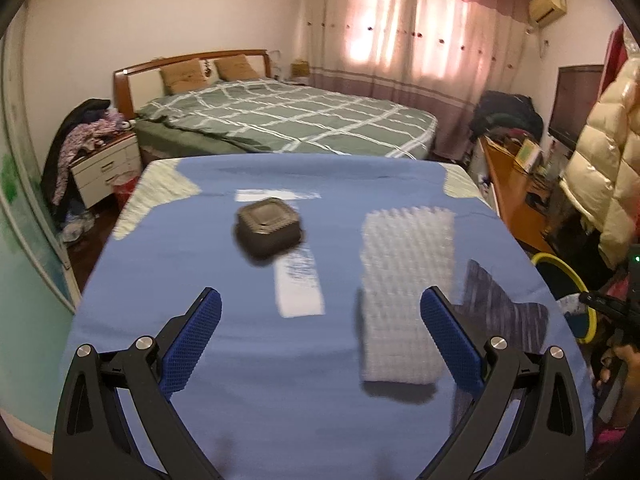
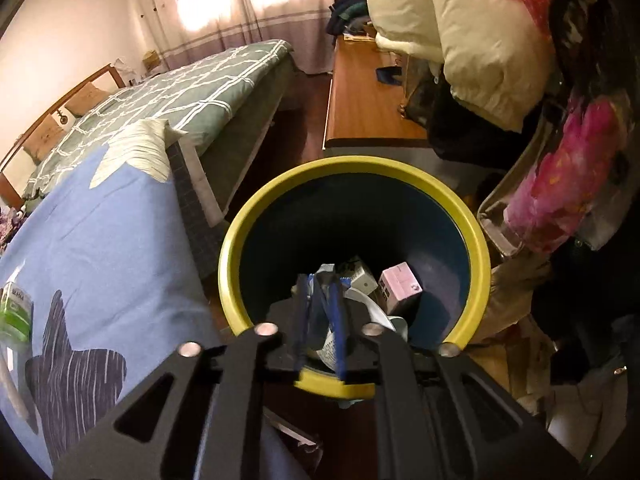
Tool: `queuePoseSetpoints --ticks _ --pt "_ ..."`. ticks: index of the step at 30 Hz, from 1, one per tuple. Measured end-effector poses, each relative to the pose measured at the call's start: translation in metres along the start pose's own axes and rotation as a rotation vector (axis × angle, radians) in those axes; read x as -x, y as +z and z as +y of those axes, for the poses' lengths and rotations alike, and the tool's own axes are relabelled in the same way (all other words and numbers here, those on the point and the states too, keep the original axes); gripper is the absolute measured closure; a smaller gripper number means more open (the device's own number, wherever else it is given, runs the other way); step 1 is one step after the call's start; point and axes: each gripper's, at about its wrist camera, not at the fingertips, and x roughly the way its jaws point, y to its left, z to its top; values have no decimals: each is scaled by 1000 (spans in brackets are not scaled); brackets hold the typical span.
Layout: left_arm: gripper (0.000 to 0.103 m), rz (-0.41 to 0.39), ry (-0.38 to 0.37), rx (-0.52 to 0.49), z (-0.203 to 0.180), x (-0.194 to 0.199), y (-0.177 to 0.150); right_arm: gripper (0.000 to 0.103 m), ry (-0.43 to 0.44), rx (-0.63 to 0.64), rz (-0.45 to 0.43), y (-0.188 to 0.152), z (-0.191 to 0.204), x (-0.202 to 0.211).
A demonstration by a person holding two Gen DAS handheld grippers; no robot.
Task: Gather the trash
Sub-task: 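Carry the foam brush into the yellow-rimmed bin and open the right gripper, then grasp the white foam net sleeve with the left gripper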
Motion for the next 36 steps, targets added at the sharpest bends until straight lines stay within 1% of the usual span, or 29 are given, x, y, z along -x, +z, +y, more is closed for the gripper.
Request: queuePoseSetpoints --ticks 1,2,9,14,19,25,31,33,35,36 --pt "5 7 -7 -10 -7 -2 0 61 1 -3 -12 0 -1 2" --pt "5 10 -9 -14 -11 -3 -1 58 1 -3 -20 0 -1 4" --pt "5 46 -31 -55 -36 -17 -1 53 13 13 -35 -2 5 8" --pt "5 82 -19 -79 -48 -36 -1 52 29 19 -37 -1 6 8" --pt "5 137 -13 -95 -55 -61 -2 52 48 14 -30 -1 5 7" --pt "5 171 -1 -77 -50 -81 3 52 66 22 -24 -1 9 5" --pt "5 214 -57 -66 -46 -90 2 52 75 21 -17 0 10 4" --pt "9 222 -67 -71 -46 -92 0 52 76 22 -19 0 10 4" --pt "23 234 -75 -80 -48 -93 -3 52 76 23 -18 0 10 3" --pt "24 242 -82 -77 -48 -94 -3 52 76 22 -17 0 10 3"
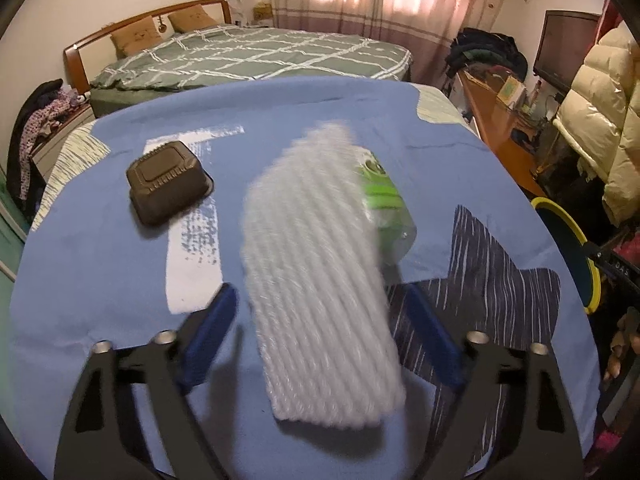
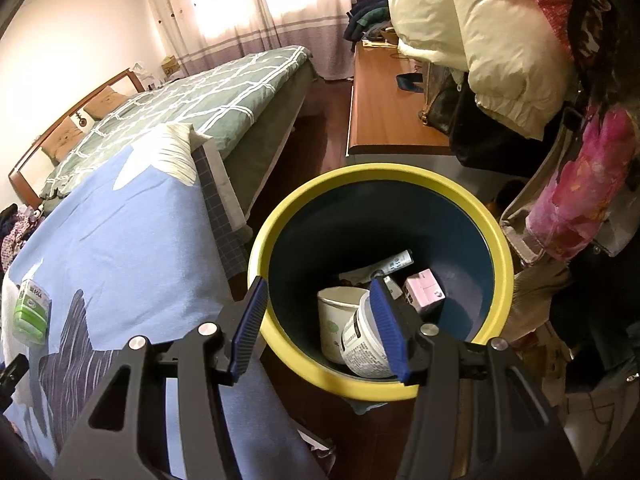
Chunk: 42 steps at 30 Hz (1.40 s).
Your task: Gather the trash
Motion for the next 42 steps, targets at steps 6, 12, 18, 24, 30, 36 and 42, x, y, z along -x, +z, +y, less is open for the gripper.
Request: queuePoseSetpoints --ticks 6,12,18,24,30,36,42 --pt "42 14 -15 -7 2 -1 -1 52 8 1 4 0 1 -1" --pt "64 6 -4 -11 6 5 0 52 18 7 6 1 5 -2" --pt "80 -34 49 -40 4 20 -1 52 25 12 1 0 5 0" --pt "81 -101 92 -79 -9 46 1 52 29 27 -34 -3 7 10" --pt "81 -159 65 -124 -40 74 10 52 44 37 -51 -9 -1 22" --pt "81 -187 -24 -215 -99 83 24 52 29 23 -95 -9 -30 47" --pt "81 -156 -151 -315 -178 66 38 52 -3 -3 -124 -11 -69 67"
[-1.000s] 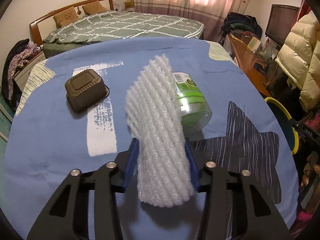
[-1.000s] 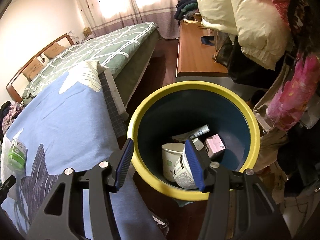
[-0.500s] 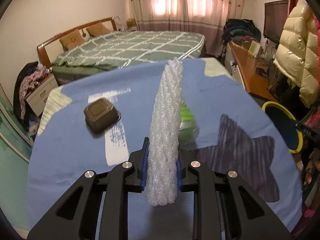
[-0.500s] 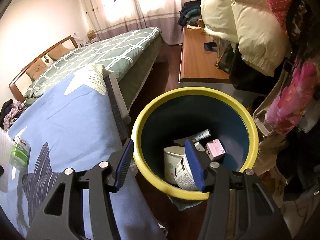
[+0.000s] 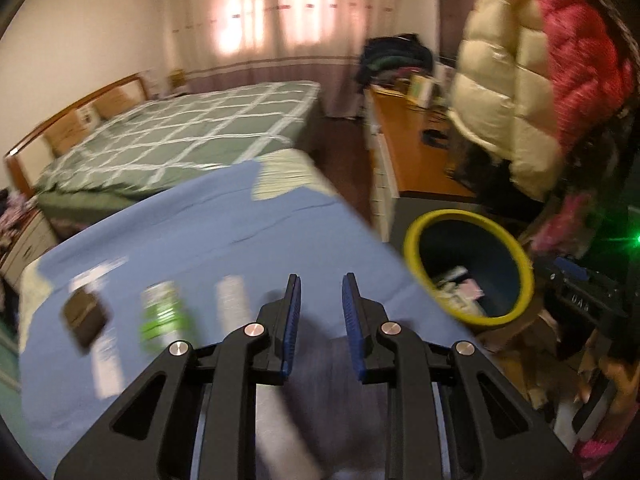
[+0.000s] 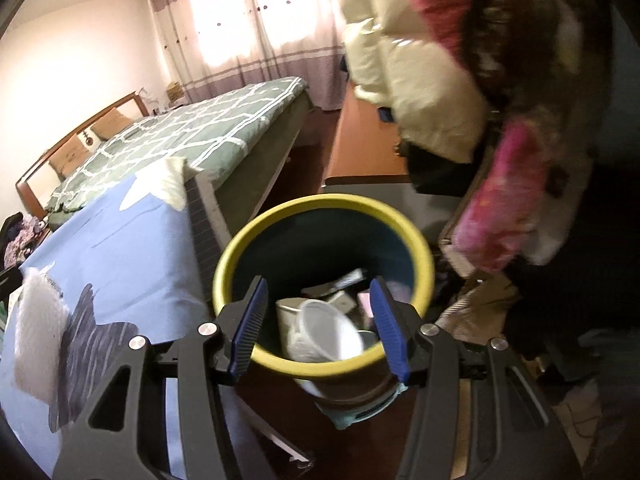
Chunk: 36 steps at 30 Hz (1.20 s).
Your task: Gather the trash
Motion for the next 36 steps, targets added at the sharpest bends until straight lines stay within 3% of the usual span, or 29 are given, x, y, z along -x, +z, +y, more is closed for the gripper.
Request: queuePoseSetpoints --ticks 3,7,13,17,18,19,20,22,25,31,36 --pt "81 24 -75 -37 -36 -25 18 52 -11 -13 -4 -2 -16 5" --pt "81 46 -103 -34 -54 -42 31 52 -4 -25 6 -7 -27 5" --pt "81 63 -59 -31 -42 -42 32 52 34 -32 28 -9 -27 -7" --pt "80 109 11 -25 -30 -35 16 52 59 -17 37 -11 -20 -10" --pt "73 138 33 -16 -26 -37 8 52 64 -15 41 -12 -18 -12" --pt "41 165 57 1 -20 -39 0 52 69 -14 44 -12 -17 -13" --pt "25 178 85 14 -14 -41 -10 52 75 -13 47 -12 -16 -14" --pt "25 191 135 13 -7 -41 -22 52 80 -9 49 -12 -16 -15" --pt "20 227 150 62 9 -43 -35 52 87 -6 52 -12 -12 -15" --pt "19 320 125 109 22 -60 -55 52 91 1 54 -13 -10 -14" --pt "45 335 96 118 24 -66 -68 52 94 -2 52 -13 -9 -14"
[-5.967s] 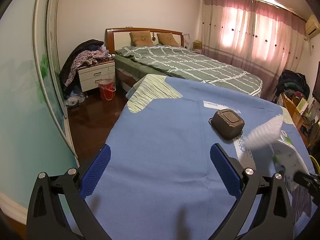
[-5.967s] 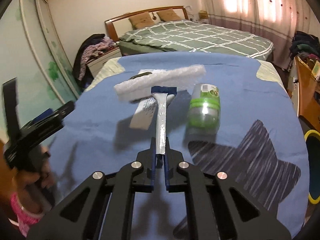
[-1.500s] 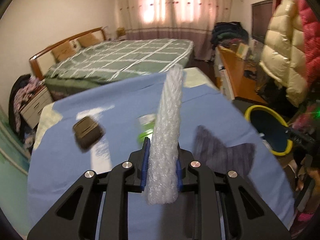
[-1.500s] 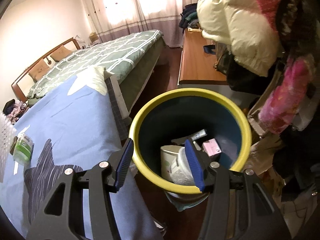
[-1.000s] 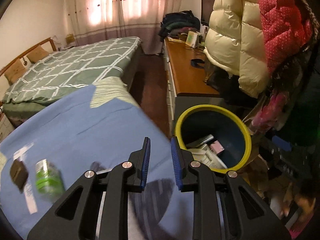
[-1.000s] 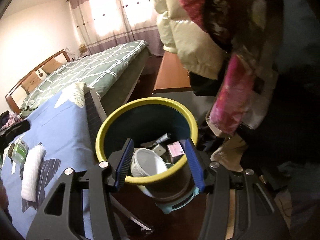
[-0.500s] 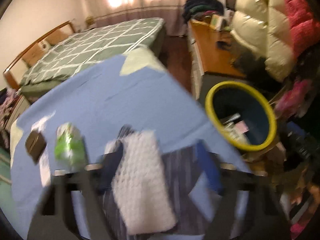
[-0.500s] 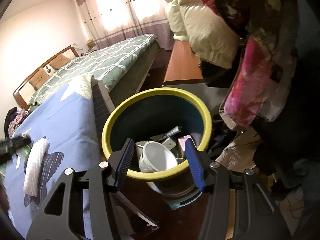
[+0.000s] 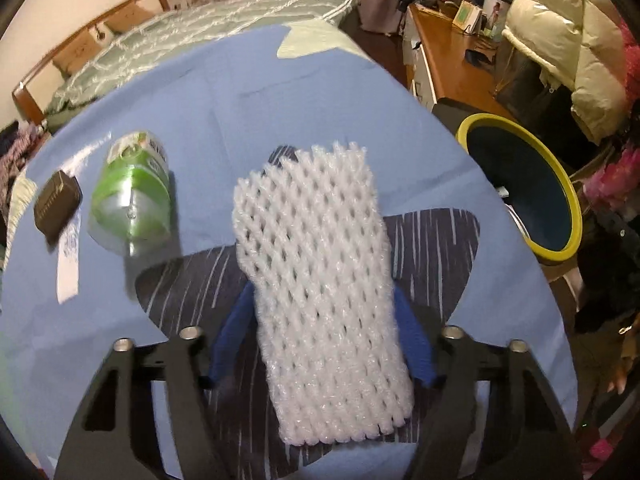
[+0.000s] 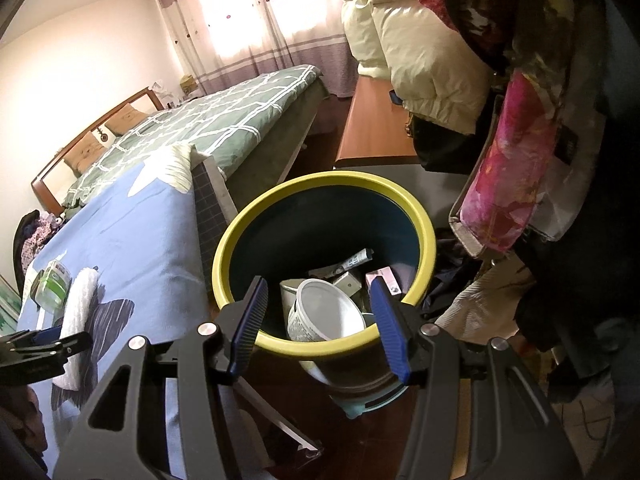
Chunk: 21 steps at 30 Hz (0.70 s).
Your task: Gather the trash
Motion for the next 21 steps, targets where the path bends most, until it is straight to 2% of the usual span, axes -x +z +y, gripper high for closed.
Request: queuePoseSetpoints --ticks 2,3,11,15,17,21 --pt "64 -9 -16 -6 -2 1 -2 52 3 2 -1 0 1 1" --pt "67 -12 -31 -11 -4 2 -1 52 5 3 -3 -1 1 2" --pt "68 -91 -83 -125 -48 25 22 52 -21 -14 -10 -4 -13 10" --pt "68 -118 -132 -202 -89 31 49 52 -55 -31 -15 -7 -28 16" --pt "68 -116 -160 -231 -110 30 60 52 -66 -42 -14 -8 -35 19" --pt "68 -62 -235 -271 -152 7 82 52 -82 -57 -11 -9 -47 21"
